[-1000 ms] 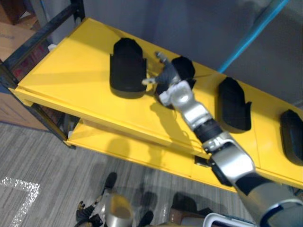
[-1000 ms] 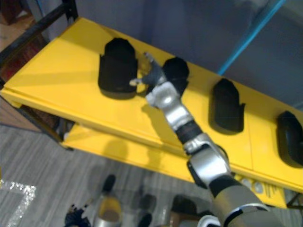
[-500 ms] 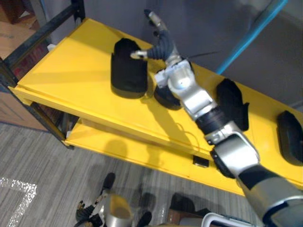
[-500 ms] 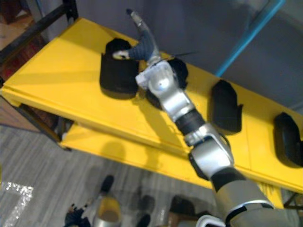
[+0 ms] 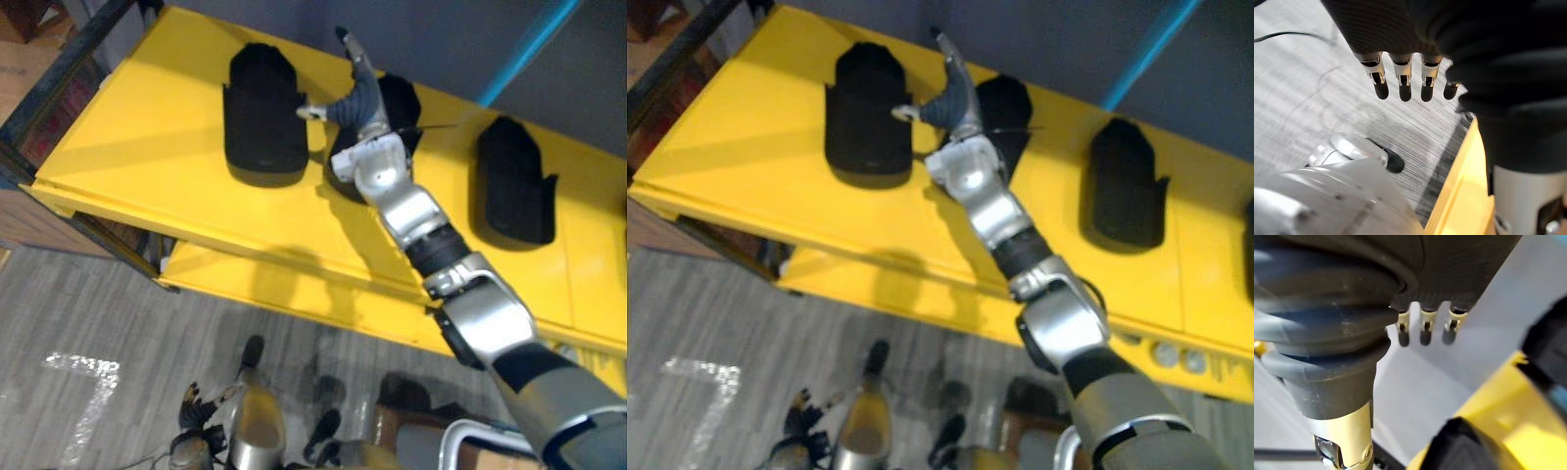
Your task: Walk over and take plastic housings, then place them on the shelf
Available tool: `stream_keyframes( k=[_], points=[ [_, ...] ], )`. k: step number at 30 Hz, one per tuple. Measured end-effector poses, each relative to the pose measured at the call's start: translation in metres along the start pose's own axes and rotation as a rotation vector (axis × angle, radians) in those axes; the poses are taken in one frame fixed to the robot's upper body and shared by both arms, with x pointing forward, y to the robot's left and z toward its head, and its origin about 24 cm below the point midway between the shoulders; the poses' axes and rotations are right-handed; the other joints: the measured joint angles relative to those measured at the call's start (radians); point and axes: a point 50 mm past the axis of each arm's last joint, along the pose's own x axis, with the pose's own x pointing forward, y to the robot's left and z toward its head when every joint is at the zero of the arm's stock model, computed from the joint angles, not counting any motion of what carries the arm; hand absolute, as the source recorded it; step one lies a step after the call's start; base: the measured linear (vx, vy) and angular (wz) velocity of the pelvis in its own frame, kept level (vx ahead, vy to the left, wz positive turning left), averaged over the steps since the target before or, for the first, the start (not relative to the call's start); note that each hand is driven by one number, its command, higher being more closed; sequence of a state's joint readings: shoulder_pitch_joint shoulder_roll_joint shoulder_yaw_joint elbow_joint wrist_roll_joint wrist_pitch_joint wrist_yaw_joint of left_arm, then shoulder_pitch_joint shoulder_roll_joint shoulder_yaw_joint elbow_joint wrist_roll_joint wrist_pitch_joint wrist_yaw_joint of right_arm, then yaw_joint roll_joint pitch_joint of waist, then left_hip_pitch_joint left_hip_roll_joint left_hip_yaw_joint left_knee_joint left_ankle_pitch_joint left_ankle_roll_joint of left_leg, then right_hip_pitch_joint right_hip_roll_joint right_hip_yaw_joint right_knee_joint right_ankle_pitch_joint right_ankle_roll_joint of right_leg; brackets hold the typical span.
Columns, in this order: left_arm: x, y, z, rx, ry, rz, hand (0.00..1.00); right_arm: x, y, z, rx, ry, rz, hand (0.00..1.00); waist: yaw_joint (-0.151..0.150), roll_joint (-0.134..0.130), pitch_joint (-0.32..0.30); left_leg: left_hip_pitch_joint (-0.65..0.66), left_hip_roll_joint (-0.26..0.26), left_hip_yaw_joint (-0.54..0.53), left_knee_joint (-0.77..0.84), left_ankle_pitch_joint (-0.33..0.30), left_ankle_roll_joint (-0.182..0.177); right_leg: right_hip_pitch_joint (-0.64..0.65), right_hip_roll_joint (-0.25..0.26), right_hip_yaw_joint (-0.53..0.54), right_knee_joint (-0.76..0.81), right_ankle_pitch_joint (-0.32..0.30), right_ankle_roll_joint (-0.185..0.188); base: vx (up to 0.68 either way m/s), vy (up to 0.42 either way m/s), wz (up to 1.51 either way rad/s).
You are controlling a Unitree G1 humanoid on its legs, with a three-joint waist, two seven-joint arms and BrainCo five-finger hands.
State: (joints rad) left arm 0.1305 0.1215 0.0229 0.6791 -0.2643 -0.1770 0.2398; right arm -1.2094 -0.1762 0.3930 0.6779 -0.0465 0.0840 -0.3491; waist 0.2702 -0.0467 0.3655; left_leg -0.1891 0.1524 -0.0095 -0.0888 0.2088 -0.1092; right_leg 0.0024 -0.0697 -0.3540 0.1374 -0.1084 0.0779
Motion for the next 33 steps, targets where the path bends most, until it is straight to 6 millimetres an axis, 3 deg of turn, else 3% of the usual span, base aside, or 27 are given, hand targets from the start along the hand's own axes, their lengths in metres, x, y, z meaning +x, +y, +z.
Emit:
stream_keyframes(
  k=[2, 5, 9, 12, 19, 27, 33],
  points=[
    [0.002, -0.009, 0.022, -0.035, -0.101, -0.016, 0.0, 0.001, -0.002, -0.004, -0.015, 0.012, 0.029, 0.0, -0.013, 0.027, 0.009, -0.008, -0.018, 0.004, 0.001, 0.008, 0.005, -0.024, -0.029, 0.002, 0.038, -0.017, 0.011, 0.02, 0.071, 0.05],
    [0.001, -0.015, 0.045, -0.075, -0.202, -0.034, 0.0, 0.001, -0.004, -0.012, -0.03, 0.039, 0.059, 0.0, -0.02, 0.031, 0.011, -0.01, -0.038, 0.004, 0.005, 0.009, 0.007, -0.037, -0.055, 0.002, 0.069, -0.038, 0.021, 0.07, 0.024, 0.09],
    [-0.005, -0.027, 0.069, -0.132, -0.294, -0.081, 0.0, 0.0, -0.003, -0.02, -0.058, 0.042, 0.122, 0.0, -0.021, 0.065, 0.03, -0.013, -0.052, -0.007, 0.006, 0.01, 0.007, -0.039, -0.066, -0.006, 0.08, -0.048, 0.026, 0.04, 0.006, 0.09],
    [-0.007, -0.031, 0.072, -0.158, -0.3, -0.102, 0.0, 0.003, -0.006, -0.014, -0.087, -0.002, 0.142, 0.0, -0.024, 0.081, 0.037, -0.013, -0.056, -0.009, 0.005, 0.01, 0.007, -0.04, -0.071, -0.008, 0.09, -0.056, 0.026, 0.01, 0.004, 0.05],
    [-0.011, -0.039, 0.069, -0.163, -0.282, -0.151, 0.0, 0.006, -0.015, -0.006, -0.261, -0.098, 0.069, 0.0, -0.028, 0.085, 0.039, -0.021, -0.058, -0.011, 0.005, 0.01, 0.006, -0.055, -0.074, -0.01, 0.11, -0.064, 0.024, 0.0, 0.0, 0.01],
    [-0.015, -0.041, 0.056, -0.144, -0.239, -0.167, 0.0, 0.011, -0.044, 0.037, -0.43, -0.306, -0.097, 0.0, -0.042, 0.085, 0.039, -0.006, -0.053, -0.004, 0.005, 0.011, 0.007, -0.047, -0.073, -0.002, 0.112, -0.064, 0.024, 0.0, -0.008, -0.03],
    [-0.014, -0.04, 0.052, -0.138, -0.226, -0.159, 0.0, 0.01, -0.049, 0.044, -0.525, -0.344, -0.161, 0.0, -0.05, 0.084, 0.038, 0.011, -0.041, 0.007, 0.004, 0.01, 0.007, -0.033, -0.064, 0.005, 0.108, -0.061, 0.021, -0.01, -0.006, -0.04]
  ],
)
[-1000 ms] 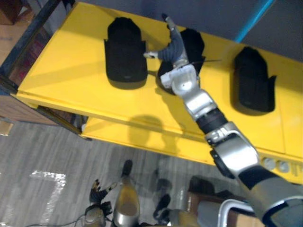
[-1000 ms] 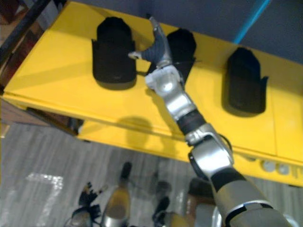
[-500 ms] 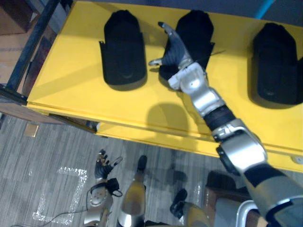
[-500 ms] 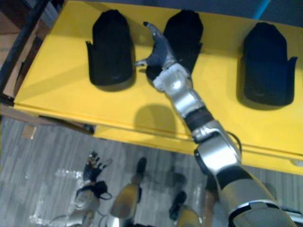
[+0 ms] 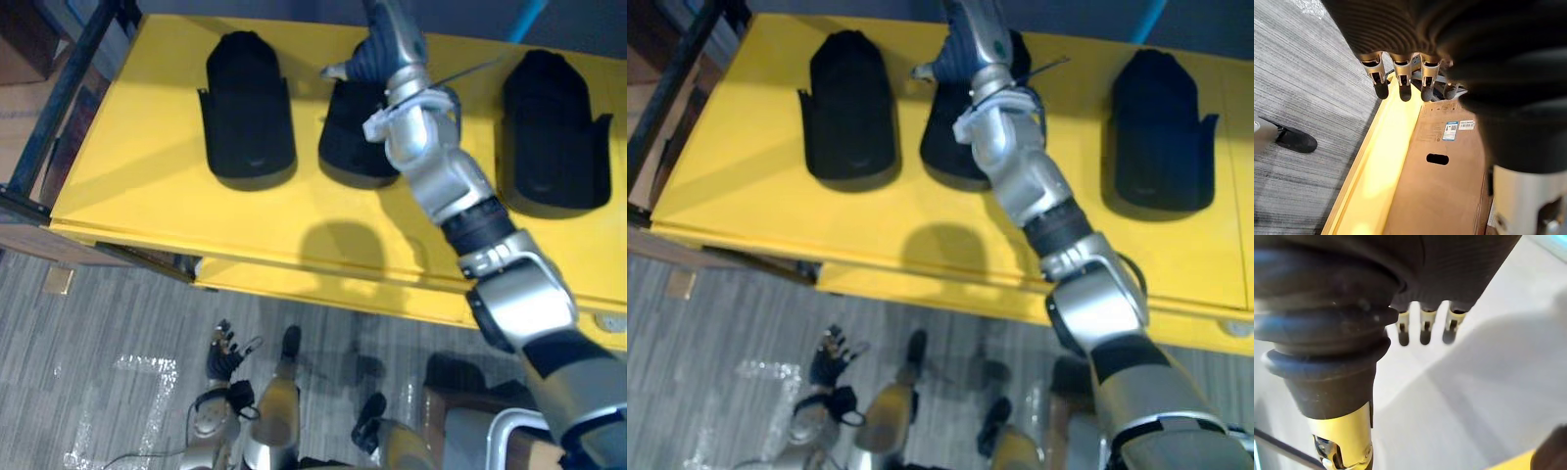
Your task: Walk over and take plastic housings, then place them on the shelf
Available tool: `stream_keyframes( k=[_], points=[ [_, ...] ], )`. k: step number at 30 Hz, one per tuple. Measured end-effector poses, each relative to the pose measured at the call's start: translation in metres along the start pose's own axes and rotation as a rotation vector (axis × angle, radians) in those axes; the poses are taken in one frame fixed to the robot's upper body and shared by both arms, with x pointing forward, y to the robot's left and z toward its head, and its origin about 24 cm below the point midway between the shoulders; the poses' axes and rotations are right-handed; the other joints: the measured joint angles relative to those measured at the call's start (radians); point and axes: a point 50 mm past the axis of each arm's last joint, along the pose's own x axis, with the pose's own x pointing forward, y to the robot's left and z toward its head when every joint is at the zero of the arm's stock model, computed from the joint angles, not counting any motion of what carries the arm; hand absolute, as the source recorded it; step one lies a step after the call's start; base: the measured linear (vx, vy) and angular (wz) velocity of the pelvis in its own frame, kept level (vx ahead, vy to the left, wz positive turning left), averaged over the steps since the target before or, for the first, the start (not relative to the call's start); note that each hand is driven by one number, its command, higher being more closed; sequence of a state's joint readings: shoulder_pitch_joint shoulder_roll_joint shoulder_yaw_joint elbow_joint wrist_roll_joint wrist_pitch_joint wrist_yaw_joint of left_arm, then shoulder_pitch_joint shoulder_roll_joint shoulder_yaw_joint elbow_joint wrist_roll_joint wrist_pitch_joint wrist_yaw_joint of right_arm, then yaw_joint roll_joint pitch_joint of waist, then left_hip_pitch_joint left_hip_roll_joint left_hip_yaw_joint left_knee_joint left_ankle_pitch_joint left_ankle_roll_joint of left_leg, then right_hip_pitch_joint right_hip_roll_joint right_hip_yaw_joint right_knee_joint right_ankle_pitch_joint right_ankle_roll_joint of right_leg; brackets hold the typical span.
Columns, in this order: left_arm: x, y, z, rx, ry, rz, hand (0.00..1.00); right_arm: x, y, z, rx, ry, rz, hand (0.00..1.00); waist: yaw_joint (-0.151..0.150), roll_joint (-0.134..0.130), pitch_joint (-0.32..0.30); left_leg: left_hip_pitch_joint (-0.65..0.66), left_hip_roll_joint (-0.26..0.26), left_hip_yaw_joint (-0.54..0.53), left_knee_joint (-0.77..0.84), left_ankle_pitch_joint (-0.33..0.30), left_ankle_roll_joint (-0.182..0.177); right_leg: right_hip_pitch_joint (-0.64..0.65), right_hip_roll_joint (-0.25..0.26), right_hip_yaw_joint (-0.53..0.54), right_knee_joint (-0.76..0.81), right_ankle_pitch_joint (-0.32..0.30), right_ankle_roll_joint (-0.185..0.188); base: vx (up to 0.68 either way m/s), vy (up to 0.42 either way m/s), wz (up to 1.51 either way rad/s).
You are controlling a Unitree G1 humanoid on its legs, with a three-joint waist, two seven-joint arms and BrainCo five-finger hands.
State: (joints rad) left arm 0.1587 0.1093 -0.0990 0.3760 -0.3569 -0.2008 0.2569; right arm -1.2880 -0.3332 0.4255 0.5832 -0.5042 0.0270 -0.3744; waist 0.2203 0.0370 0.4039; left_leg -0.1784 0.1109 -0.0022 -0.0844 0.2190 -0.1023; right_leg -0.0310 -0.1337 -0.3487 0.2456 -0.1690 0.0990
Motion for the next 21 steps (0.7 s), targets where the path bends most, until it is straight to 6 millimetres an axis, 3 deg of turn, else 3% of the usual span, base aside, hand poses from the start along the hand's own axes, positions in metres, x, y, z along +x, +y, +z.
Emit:
stream_keyframes(
  k=[3, 6, 8, 12, 15, 21],
  points=[
    [-0.001, 0.002, -0.002, -0.006, 0.01, 0.005, 0.0, 0.003, -0.017, 0.009, 0.1, -0.05, -0.059, 0.0, -0.003, -0.001, -0.001, 0.001, 0.008, 0.01, -0.003, 0.0, 0.0, 0.003, 0.009, 0.009, -0.018, 0.015, -0.003, -0.02, 0.004, -0.11],
    [0.0, 0.003, -0.003, -0.024, 0.015, 0.01, 0.0, 0.003, -0.017, 0.02, 0.305, -0.053, 0.019, 0.0, -0.015, -0.003, -0.002, 0.017, 0.009, 0.012, -0.004, 0.0, 0.0, 0.023, 0.013, 0.013, -0.036, 0.023, -0.002, 0.0, 0.004, -0.03],
    [0.0, 0.003, -0.005, -0.021, 0.024, 0.008, 0.0, -0.003, -0.003, 0.021, 0.427, -0.014, 0.114, 0.0, -0.015, -0.008, -0.014, 0.023, 0.01, 0.012, -0.004, 0.0, 0.0, 0.032, 0.014, 0.013, -0.039, 0.023, -0.002, 0.0, 0.0, 0.0],
    [-0.001, 0.002, -0.01, -0.015, 0.045, -0.023, 0.0, -0.031, 0.051, 0.021, 0.639, 0.128, 0.334, 0.0, -0.01, -0.016, -0.027, 0.019, 0.014, 0.007, -0.004, -0.001, 0.001, 0.033, 0.019, 0.005, -0.04, 0.024, -0.003, -0.01, 0.001, 0.03],
    [-0.001, 0.003, -0.01, -0.014, 0.046, -0.023, 0.0, -0.041, 0.07, 0.017, 0.693, 0.205, 0.399, 0.0, 0.004, -0.018, -0.028, 0.012, 0.011, -0.005, -0.004, -0.006, 0.007, 0.033, 0.019, -0.005, -0.04, 0.024, -0.003, -0.02, 0.007, 0.1],
    [-0.005, 0.007, -0.015, -0.011, 0.068, -0.009, 0.0, -0.046, 0.08, 0.011, 0.694, 0.253, 0.418, 0.0, 0.015, -0.038, -0.039, 0.002, 0.001, -0.017, -0.004, -0.002, 0.003, 0.034, 0.013, -0.015, -0.045, 0.024, -0.002, 0.02, 0.007, 0.08]
  ],
)
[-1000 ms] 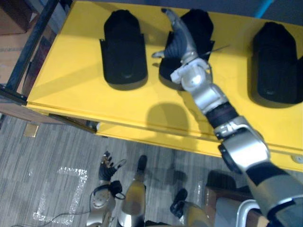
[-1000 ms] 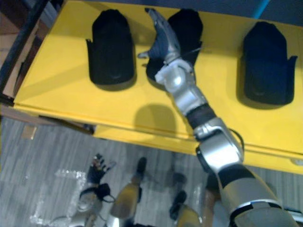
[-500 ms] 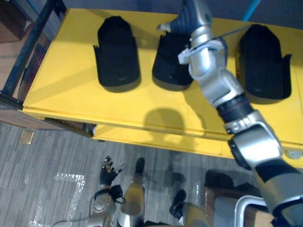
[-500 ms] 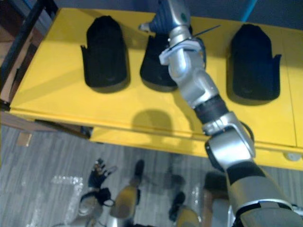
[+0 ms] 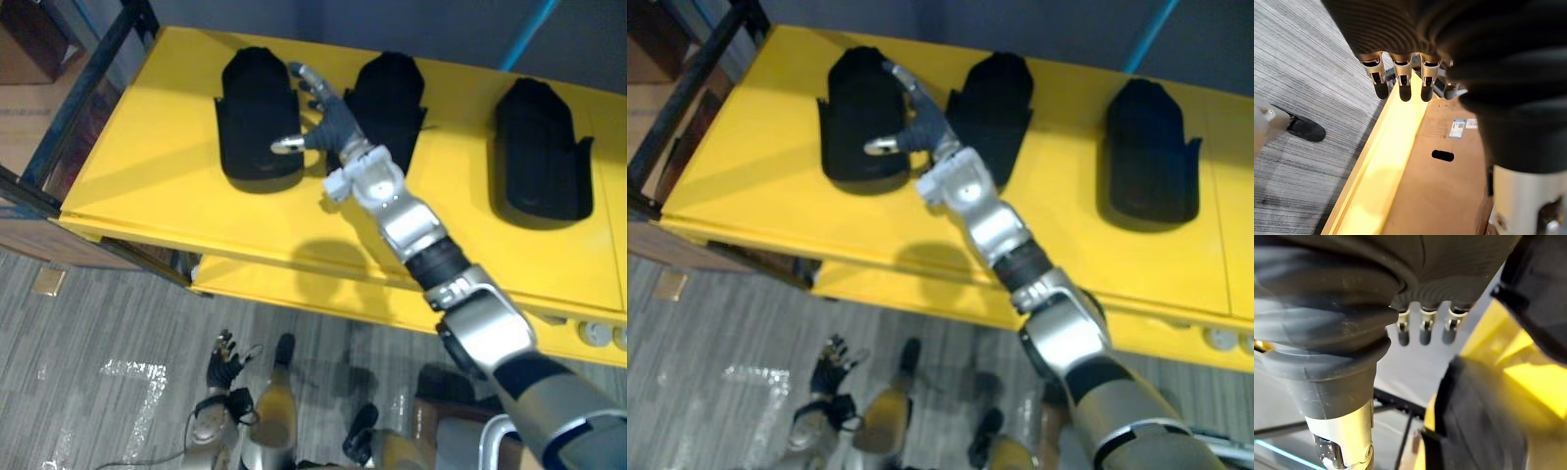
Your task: Walk over and take plastic housings, then place them on the shelf
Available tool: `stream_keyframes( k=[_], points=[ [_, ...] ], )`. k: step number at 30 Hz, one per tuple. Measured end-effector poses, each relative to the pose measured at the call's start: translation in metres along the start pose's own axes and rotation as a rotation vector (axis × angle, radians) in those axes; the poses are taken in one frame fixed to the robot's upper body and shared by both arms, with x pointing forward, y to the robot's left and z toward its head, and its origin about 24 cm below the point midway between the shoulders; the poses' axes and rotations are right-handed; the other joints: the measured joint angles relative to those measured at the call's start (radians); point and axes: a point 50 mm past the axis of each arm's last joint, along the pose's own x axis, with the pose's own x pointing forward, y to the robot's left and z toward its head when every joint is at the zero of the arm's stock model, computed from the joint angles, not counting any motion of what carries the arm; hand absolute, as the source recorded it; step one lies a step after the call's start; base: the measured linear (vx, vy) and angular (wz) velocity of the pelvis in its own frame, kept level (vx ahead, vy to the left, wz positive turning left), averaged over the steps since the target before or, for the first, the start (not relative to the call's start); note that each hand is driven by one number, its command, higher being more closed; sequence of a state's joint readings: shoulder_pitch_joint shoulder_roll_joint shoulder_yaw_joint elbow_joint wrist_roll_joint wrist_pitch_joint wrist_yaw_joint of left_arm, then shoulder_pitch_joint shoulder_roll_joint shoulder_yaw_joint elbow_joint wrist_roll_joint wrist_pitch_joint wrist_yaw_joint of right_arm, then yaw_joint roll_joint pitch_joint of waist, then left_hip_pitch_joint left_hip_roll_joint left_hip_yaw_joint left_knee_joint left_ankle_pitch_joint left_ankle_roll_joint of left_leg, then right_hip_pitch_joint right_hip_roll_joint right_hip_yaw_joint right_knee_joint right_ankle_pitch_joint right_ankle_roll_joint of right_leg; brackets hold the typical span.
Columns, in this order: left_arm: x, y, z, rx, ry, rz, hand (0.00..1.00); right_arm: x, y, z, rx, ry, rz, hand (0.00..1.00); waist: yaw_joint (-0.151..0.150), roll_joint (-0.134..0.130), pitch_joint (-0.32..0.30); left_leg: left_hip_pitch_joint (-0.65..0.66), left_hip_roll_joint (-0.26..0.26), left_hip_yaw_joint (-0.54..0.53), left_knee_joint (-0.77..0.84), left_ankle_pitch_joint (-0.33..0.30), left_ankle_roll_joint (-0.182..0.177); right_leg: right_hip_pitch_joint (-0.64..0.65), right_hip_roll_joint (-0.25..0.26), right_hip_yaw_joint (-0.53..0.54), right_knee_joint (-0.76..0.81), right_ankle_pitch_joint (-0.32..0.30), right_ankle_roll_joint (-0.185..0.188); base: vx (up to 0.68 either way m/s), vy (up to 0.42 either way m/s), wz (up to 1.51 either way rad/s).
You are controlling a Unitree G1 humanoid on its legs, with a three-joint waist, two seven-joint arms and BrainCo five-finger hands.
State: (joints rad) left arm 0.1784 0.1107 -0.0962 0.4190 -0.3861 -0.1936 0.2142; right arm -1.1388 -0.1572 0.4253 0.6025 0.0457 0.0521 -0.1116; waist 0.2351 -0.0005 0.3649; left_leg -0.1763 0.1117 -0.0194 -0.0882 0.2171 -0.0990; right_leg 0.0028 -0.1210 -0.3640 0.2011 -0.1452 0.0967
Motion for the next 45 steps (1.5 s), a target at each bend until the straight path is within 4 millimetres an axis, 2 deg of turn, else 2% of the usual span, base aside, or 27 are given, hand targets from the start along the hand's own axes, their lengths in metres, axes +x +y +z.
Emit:
stream_keyframes(
  k=[4, 7, 9, 15, 32, 39, 45],
  points=[
    [0.0, 0.001, 0.0, -0.001, 0.001, 0.004, 0.0, 0.0, -0.005, -0.012, -0.046, 0.043, -0.061, 0.0, 0.0, -0.003, -0.002, -0.001, -0.001, -0.003, 0.0, 0.0, 0.0, 0.001, 0.001, -0.004, 0.0, 0.0, 0.0, 0.0, 0.0, 0.0],
    [-0.001, 0.0, -0.002, -0.006, 0.007, 0.003, 0.0, -0.001, -0.021, -0.017, -0.082, 0.051, -0.153, 0.0, 0.0, -0.003, -0.002, -0.002, -0.001, -0.004, 0.0, 0.001, -0.001, 0.0, 0.002, -0.006, 0.002, -0.001, 0.0, 0.0, 0.0, 0.0],
    [-0.001, 0.0, -0.002, -0.007, 0.007, 0.004, 0.0, -0.001, -0.032, -0.015, -0.114, 0.033, -0.188, 0.0, -0.001, -0.003, -0.002, -0.003, -0.001, -0.005, 0.0, 0.001, 0.0, -0.001, 0.002, -0.008, 0.003, -0.002, 0.0, 0.0, 0.0, 0.0],
    [-0.001, 0.0, -0.002, -0.009, 0.006, 0.003, 0.0, 0.006, -0.043, 0.002, -0.179, -0.017, -0.218, 0.0, -0.002, -0.003, -0.001, -0.017, -0.001, -0.01, 0.0, 0.002, 0.0, -0.019, -0.001, -0.011, 0.017, -0.01, -0.001, 0.0, -0.004, 0.02],
    [-0.002, -0.006, -0.003, -0.036, 0.016, -0.014, 0.0, 0.011, -0.031, 0.013, -0.275, -0.075, -0.135, 0.0, 0.0, 0.01, 0.006, -0.027, -0.001, -0.021, 0.002, 0.002, 0.001, -0.041, -0.009, -0.019, 0.065, -0.039, -0.005, 0.01, -0.004, 0.01],
    [-0.002, -0.006, -0.003, -0.037, 0.013, -0.013, 0.0, 0.013, -0.022, 0.008, -0.328, -0.053, -0.083, 0.0, 0.006, 0.019, 0.016, -0.034, -0.002, -0.024, 0.004, 0.005, -0.003, -0.053, -0.013, -0.023, 0.084, -0.05, -0.006, 0.0, -0.001, 0.01],
    [-0.001, -0.007, -0.002, -0.039, 0.008, -0.014, 0.0, 0.015, -0.024, 0.006, -0.354, -0.028, -0.075, 0.0, 0.008, 0.028, 0.036, -0.034, -0.004, -0.024, 0.004, 0.005, -0.002, -0.055, -0.016, -0.024, 0.092, -0.056, -0.004, 0.0, 0.0, 0.0]
  ],
)
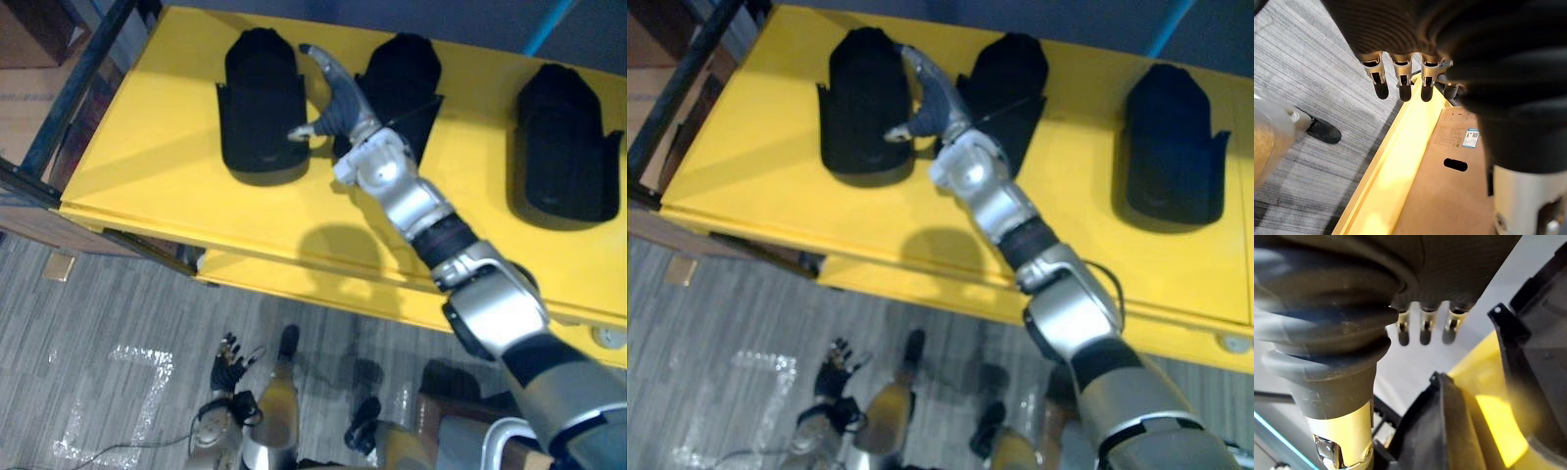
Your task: Walk over and take plastic housings, then place them on the shelf
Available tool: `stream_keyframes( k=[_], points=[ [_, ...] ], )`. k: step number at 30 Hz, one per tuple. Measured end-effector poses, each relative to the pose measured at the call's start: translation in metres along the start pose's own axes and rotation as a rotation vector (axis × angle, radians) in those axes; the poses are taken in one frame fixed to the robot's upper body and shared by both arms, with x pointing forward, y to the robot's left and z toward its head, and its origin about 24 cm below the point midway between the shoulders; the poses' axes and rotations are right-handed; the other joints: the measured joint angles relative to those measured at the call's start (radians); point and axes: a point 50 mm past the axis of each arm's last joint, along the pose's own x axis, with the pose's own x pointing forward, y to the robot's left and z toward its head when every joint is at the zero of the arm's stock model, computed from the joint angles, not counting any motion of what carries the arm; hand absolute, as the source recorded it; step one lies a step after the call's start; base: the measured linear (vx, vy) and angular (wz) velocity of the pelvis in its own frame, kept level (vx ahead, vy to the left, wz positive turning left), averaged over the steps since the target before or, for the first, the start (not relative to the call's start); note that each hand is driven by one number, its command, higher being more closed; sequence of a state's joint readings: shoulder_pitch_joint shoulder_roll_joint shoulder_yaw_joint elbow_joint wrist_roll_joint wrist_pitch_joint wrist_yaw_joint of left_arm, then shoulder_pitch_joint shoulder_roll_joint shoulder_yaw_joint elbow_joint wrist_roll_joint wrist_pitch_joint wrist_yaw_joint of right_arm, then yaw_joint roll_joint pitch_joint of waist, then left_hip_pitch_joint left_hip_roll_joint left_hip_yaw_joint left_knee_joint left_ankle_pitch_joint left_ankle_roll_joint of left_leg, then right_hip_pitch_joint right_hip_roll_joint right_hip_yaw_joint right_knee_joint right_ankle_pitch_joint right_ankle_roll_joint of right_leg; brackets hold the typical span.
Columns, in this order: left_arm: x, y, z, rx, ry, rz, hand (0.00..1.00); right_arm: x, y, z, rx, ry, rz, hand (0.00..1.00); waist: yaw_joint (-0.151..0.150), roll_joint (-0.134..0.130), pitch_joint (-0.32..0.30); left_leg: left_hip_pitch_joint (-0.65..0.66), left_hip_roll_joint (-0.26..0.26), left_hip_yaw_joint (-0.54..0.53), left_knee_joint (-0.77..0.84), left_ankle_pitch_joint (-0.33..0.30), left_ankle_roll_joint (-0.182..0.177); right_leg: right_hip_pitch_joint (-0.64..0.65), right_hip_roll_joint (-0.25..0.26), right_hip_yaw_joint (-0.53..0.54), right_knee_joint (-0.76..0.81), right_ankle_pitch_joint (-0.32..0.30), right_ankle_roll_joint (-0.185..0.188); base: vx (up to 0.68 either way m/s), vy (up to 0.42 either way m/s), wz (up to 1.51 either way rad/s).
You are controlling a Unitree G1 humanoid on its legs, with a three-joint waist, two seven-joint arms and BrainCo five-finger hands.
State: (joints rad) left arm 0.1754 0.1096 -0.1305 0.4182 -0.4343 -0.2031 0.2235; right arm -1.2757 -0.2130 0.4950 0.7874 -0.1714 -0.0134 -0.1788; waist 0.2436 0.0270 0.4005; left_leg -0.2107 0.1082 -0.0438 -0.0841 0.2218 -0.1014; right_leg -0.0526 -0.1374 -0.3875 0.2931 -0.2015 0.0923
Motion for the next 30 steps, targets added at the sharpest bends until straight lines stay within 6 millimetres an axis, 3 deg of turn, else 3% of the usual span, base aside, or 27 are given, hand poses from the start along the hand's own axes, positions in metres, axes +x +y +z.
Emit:
stream_keyframes(
  k=[10, 25, 30],
  points=[
    [0.003, -0.002, 0.004, -0.034, -0.013, 0.0, 0.0, 0.005, -0.006, -0.001, -0.029, 0.018, 0.007, 0.0, 0.007, 0.003, 0.031, -0.009, -0.001, 0.0, 0.0, 0.002, -0.002, -0.016, -0.005, 0.001, 0.017, -0.01, -0.003, 0.0, 0.0, 0.0],
    [0.003, -0.002, 0.005, -0.035, -0.015, -0.002, 0.0, 0.003, 0.01, 0.003, -0.056, -0.01, 0.13, 0.0, 0.014, 0.003, 0.032, -0.008, -0.004, 0.001, 0.0, -0.003, 0.005, -0.018, -0.009, 0.0, 0.024, -0.013, -0.004, 0.0, 0.0, 0.0],
    [0.003, -0.002, 0.005, -0.034, -0.016, 0.0, 0.0, 0.003, 0.013, 0.004, -0.069, -0.021, 0.133, 0.0, 0.015, -0.008, 0.042, -0.004, -0.004, 0.005, 0.0, -0.004, 0.006, -0.015, -0.01, 0.002, 0.024, -0.013, -0.004, 0.0, 0.0, 0.0]
  ],
)
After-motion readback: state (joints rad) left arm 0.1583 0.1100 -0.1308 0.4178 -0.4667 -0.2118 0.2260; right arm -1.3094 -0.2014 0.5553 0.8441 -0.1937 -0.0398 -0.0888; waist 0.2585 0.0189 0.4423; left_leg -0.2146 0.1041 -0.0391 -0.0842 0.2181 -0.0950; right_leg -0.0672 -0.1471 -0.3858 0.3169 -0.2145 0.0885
